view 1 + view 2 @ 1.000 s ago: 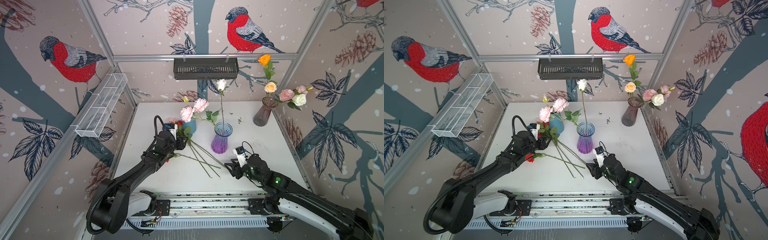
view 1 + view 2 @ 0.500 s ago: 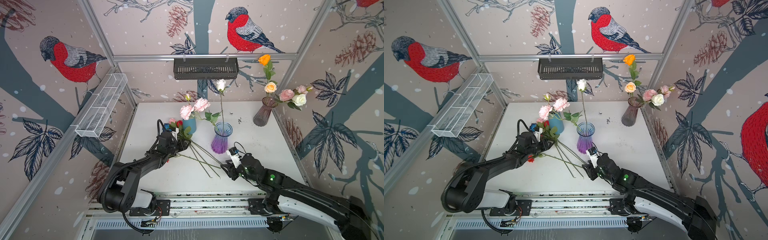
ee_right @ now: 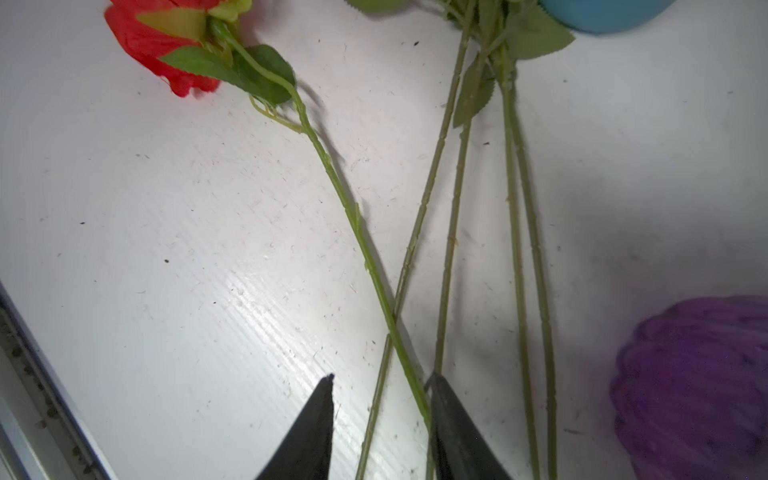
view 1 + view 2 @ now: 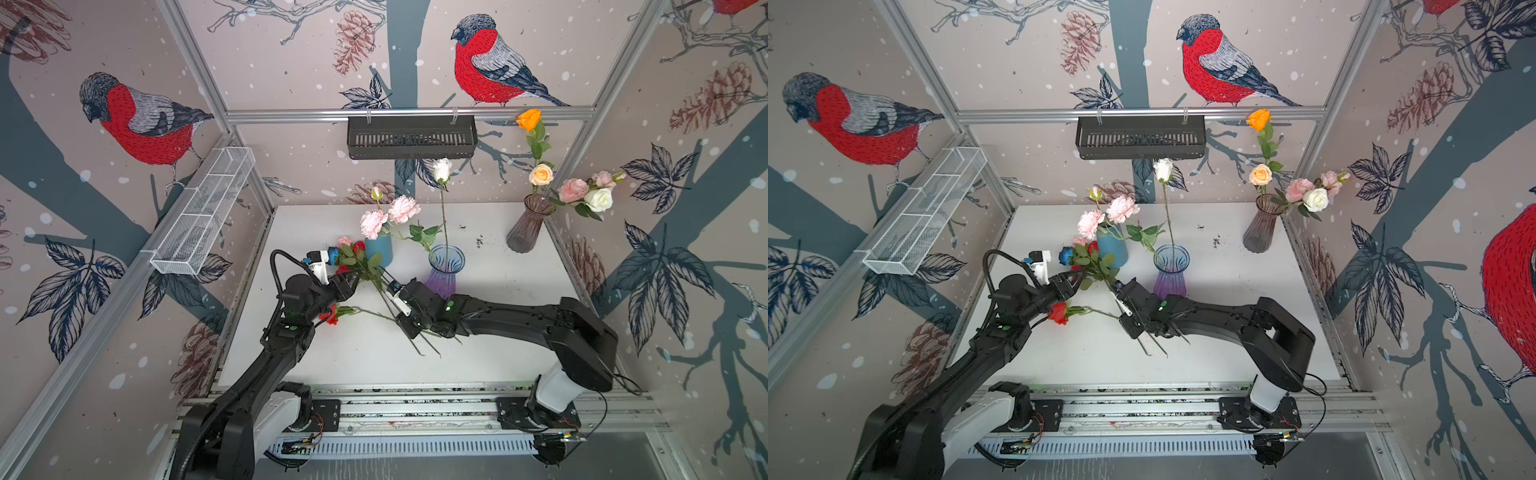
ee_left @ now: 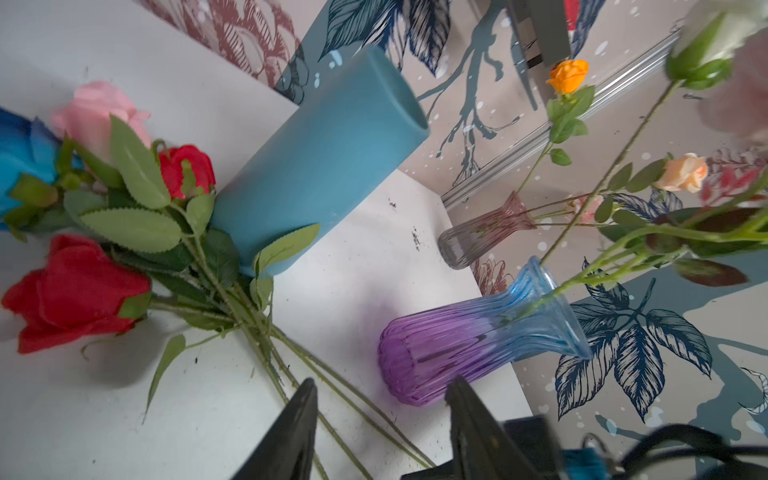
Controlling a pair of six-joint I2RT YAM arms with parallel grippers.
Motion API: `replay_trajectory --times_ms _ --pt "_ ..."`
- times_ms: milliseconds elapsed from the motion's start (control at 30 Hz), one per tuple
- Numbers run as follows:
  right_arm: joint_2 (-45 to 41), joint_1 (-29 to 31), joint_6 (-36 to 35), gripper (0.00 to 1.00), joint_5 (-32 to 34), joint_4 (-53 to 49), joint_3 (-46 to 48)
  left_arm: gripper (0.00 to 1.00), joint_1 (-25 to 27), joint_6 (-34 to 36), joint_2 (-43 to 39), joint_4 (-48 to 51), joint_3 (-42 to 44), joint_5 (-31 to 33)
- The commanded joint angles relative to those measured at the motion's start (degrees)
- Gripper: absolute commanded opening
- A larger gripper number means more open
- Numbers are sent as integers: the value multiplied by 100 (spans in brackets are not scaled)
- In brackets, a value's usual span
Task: Arrange the flowers into the vase
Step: 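Move the right gripper to the bunch and grasp a red rose stem, then lift the red rose with the right gripper toward the left gripper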
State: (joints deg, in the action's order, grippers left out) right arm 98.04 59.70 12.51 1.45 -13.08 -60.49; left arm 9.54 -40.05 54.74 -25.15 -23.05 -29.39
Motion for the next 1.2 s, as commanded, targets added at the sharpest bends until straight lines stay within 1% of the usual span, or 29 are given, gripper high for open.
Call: replay_trajectory --times_ms 0,67,133,300,400,500,667,733,833,967,1067,1167 --pt "580 31 -374 38 -245 -482 -493 51 -22 391 -391 448 -156 201" --pt "927 26 -447 37 -296 -612 -754 53 -22 488 -666 769 -247 404" --pt "1250 23 -485 33 -311 -756 -1002 56 -35 533 -861 1112 -364 547" --pt "1654 29 -467 29 -243 -955 -1371 56 -40 707 -920 1554 -664 313" --pt "1675 27 -479 22 -263 -996 -1439 56 -40 744 -990 1549 -683 308" --pt "1668 41 -530 12 -269 -1070 -1506 56 -49 799 -1004 1563 -691 362" --pt "1323 128 -566 5 -229 -1106 -1529 56 -49 896 -1025 1661 -758 398" --pt "1075 147 -550 4 -205 -1087 -1525 56 -49 1073 -1121 1686 -780 426" --pt "823 138 -532 3 -206 -1179 -1576 56 -49 1234 -1275 1515 -752 282" --pt "413 147 -498 2 -242 -1230 -1577 56 -49 1219 -1490 983 -726 -349" --pt "22 101 -424 2 -287 -1155 -1458 56 -49 934 -1768 100 -515 -859" --pt "-347 1 -332 2 -405 -1064 -1316 58 29 512 -1922 -980 -244 -1384"
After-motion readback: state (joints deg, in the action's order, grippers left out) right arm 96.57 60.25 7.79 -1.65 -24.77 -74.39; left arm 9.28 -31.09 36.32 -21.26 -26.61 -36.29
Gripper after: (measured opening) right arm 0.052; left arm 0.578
